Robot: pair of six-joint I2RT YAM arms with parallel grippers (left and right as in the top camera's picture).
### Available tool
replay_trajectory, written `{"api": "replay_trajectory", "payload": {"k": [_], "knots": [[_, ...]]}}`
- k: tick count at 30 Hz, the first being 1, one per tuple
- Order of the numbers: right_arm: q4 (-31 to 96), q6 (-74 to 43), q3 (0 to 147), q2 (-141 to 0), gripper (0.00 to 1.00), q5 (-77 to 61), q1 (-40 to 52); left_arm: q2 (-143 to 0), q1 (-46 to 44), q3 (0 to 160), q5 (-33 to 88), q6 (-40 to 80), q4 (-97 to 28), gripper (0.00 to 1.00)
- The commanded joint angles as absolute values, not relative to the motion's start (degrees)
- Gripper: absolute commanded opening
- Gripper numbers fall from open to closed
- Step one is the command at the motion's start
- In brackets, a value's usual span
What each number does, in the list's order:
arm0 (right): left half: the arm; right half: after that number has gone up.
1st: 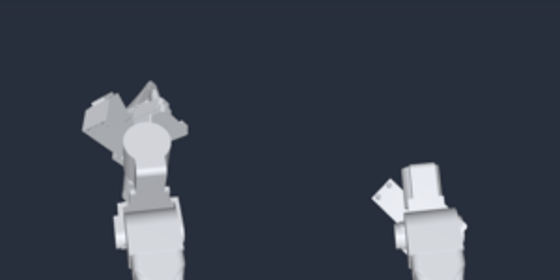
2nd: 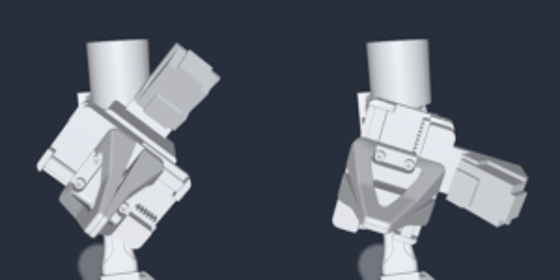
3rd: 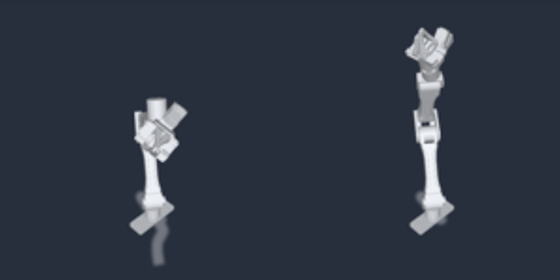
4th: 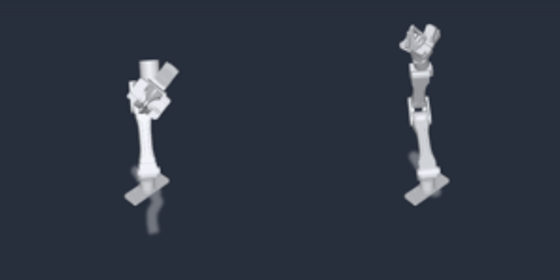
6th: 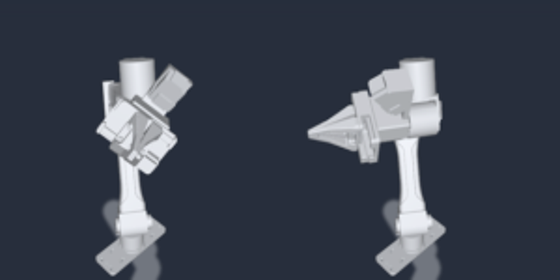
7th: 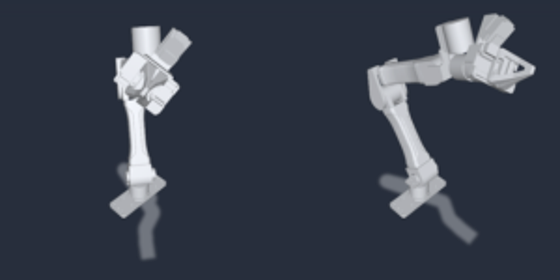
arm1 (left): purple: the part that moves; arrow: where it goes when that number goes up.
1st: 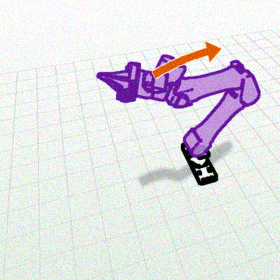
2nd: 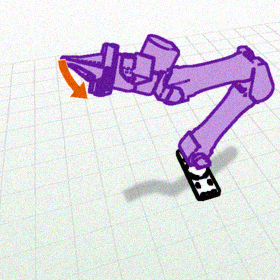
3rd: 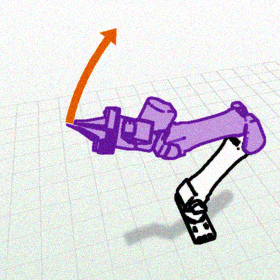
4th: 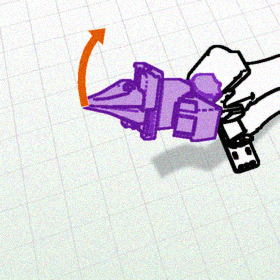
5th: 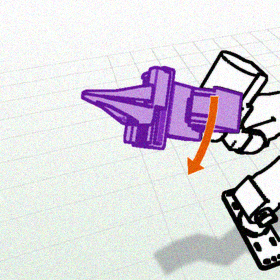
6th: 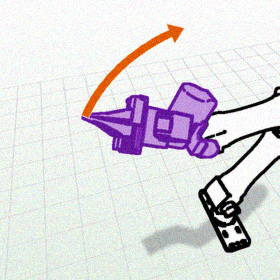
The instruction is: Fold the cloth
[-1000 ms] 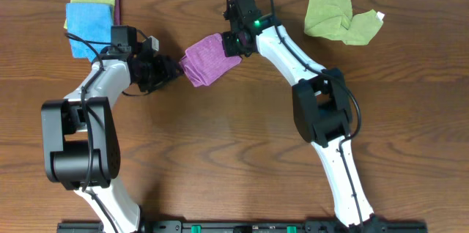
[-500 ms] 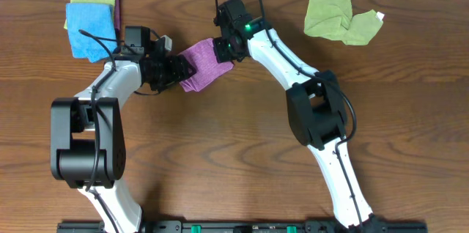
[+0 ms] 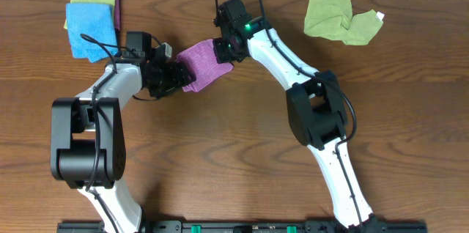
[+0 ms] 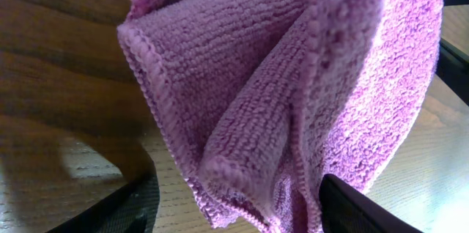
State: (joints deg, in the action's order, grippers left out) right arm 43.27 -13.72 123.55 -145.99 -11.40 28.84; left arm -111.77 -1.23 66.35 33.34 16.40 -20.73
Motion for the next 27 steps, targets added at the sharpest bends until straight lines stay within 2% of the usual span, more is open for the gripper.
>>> {"api": "replay_trajectory", "payload": {"k": [1,9,12,15,17,18,19,20,27], "knots": [[44.47,-14.72,123.09,-147.33,0.01,-11.53,29.39,-112.42,-1.06,65.82,28.88,15.18,-20.67,0.73],[44.80,-14.50,123.09,-147.33,0.01,-17.06,29.58,-115.50,-1.21,65.69,29.02,17.80,-16.38,0.75],[45.10,-14.50,123.09,-147.33,0.01,-17.45,29.87,-117.69,-1.21,65.69,32.97,19.05,-14.00,0.72],[45.50,-14.24,123.09,-147.33,0.01,-17.45,30.09,-119.35,-1.19,65.69,34.76,21.56,-12.75,0.52],[45.63,-14.11,123.11,-147.33,0.01,-17.45,30.09,-120.03,-1.13,65.69,36.23,22.50,-12.78,0.29],[45.65,-14.09,123.11,-147.33,0.01,-17.45,30.09,-120.25,-1.08,65.69,37.17,22.83,-12.75,0.24],[45.65,-14.09,123.11,-147.33,0.01,-17.45,30.09,-120.36,-1.04,65.69,38.33,22.87,-12.69,0.09],[45.67,-14.09,123.11,-147.33,0.01,-17.45,30.09,-120.38,-1.04,65.69,39.42,23.24,-12.67,0.06],[46.06,-13.15,123.50,-146.93,0.01,-17.23,29.63,-119.92,-0.69,66.65,49.43,26.48,-6.42,0.06]]}}
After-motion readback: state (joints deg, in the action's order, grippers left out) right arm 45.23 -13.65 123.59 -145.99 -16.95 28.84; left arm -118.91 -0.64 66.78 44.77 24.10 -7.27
